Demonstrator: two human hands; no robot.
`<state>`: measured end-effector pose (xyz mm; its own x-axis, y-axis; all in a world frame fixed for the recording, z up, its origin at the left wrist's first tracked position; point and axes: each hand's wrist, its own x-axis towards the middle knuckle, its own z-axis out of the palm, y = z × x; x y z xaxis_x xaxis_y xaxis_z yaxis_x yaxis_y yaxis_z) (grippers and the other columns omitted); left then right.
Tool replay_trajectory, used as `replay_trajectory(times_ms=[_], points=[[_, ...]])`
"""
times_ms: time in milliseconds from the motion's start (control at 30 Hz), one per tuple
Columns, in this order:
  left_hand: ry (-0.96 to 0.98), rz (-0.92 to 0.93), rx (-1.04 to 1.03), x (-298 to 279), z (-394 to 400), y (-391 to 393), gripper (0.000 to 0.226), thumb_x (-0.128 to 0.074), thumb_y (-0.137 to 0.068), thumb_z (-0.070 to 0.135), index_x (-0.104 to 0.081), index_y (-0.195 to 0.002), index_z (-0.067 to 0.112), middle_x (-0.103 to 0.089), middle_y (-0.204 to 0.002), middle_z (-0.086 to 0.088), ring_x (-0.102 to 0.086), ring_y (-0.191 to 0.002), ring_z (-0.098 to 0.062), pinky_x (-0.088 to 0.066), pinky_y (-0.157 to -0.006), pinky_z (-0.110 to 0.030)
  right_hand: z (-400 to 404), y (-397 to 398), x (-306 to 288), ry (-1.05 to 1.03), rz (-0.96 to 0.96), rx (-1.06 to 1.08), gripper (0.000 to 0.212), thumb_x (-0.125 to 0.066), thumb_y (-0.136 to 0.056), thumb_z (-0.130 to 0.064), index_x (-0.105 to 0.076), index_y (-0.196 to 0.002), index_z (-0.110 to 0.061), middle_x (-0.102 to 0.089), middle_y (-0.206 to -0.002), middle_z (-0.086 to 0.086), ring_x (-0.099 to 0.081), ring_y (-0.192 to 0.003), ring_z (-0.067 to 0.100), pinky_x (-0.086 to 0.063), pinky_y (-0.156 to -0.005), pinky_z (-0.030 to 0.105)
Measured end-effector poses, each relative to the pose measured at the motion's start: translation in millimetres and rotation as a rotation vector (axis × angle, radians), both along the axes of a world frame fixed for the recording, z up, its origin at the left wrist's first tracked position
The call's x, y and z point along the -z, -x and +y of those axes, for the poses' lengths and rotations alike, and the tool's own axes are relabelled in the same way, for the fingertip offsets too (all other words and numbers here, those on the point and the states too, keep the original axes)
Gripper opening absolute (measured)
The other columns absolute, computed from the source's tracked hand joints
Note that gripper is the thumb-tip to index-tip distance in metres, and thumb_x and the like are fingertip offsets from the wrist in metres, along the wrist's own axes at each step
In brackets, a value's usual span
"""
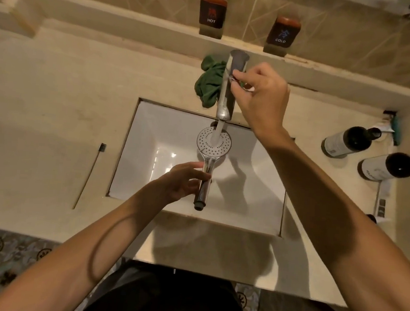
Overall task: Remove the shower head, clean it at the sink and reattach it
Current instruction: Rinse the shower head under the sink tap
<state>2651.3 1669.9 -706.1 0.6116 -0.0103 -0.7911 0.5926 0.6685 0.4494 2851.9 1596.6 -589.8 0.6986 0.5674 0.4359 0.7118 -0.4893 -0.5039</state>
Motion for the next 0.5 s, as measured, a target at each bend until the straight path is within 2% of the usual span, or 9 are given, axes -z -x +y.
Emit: replay_trajectory(times_ms=[167, 267, 367, 500], points=[[0.06, 0.017, -0.021, 10.2, -3.2, 6.9, 0.05, -0.073, -0.081, -0.002, -0.062, -0.13, -0.001, -0.06, -0.114, -0.019, -0.058, -0.108, -0.033, -0.038, -0.115, -0.052, 3.6, 1.9, -0.5, 0.001, 0.064, 0.009, 0.024, -0.071, -0.096, -0.027, -0.081, -0.107, -0.007, -0.071, -0.09, 0.01, -0.065, -0.074, 0.022, -0.056, -0.064, 0.04], [0.075, 0.038, -0.04, 13.1, -5.5, 11.0, 0.042, -0.07, -0.082, -0.005, -0.069, -0.123, 0.006, -0.064, -0.111, -0.018, -0.062, -0.103, -0.031, -0.049, -0.105, -0.044, 4.0, 7.4, 1.6, -0.021, 0.067, 0.036, 0.022, -0.072, -0.095, -0.024, -0.08, -0.107, -0.007, -0.071, -0.089, 0.01, -0.065, -0.073, 0.022, -0.053, -0.062, 0.033], [0.08, 0.078, -0.061, 15.8, -6.8, 15.7, 0.043, -0.066, -0.083, -0.011, -0.07, -0.119, 0.013, -0.071, -0.104, -0.014, -0.069, -0.092, -0.025, -0.06, -0.078, -0.031, 5.4, 12.2, 3.9, -0.021, 0.076, 0.063, 0.022, -0.072, -0.096, -0.025, -0.08, -0.107, -0.008, -0.07, -0.09, 0.009, -0.063, -0.073, 0.021, -0.052, -0.061, 0.033], [0.094, 0.086, -0.091, 22.7, -9.9, 15.3, 0.049, -0.063, -0.084, -0.012, -0.067, -0.125, 0.014, -0.066, -0.111, -0.014, -0.062, -0.103, -0.027, -0.054, -0.082, -0.03, 6.4, 14.7, 5.1, -0.023, 0.076, 0.084, 0.022, -0.071, -0.096, -0.027, -0.08, -0.109, -0.011, -0.072, -0.091, 0.006, -0.063, -0.075, 0.018, -0.053, -0.062, 0.031]])
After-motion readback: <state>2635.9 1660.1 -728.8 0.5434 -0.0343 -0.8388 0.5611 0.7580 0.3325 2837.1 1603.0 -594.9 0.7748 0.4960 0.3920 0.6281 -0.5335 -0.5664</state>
